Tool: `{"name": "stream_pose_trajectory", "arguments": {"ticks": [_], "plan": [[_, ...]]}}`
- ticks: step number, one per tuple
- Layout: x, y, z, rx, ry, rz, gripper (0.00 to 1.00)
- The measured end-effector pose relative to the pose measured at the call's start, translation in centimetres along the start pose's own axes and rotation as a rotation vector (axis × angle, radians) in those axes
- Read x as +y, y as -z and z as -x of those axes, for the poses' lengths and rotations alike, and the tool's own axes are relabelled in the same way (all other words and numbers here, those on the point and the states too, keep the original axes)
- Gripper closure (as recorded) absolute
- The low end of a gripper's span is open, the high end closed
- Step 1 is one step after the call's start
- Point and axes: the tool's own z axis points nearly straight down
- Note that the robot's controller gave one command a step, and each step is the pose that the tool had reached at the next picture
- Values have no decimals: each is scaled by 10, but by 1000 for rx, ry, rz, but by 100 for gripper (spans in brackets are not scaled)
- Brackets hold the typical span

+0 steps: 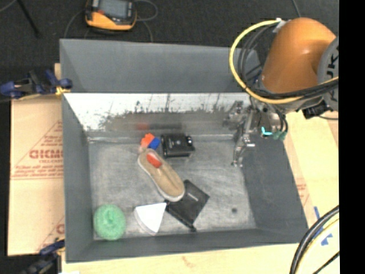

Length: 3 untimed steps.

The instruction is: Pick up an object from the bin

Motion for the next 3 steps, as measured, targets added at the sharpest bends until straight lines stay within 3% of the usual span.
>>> {"name": "stream_pose_trajectory", "arguments": {"ticks": [1, 2, 3], "plan": [[0, 5, 1, -8, 1, -1, 0], [4, -44, -24, -13, 52, -2, 0], [18, -93, -84, -7, -1, 1, 0]]}}
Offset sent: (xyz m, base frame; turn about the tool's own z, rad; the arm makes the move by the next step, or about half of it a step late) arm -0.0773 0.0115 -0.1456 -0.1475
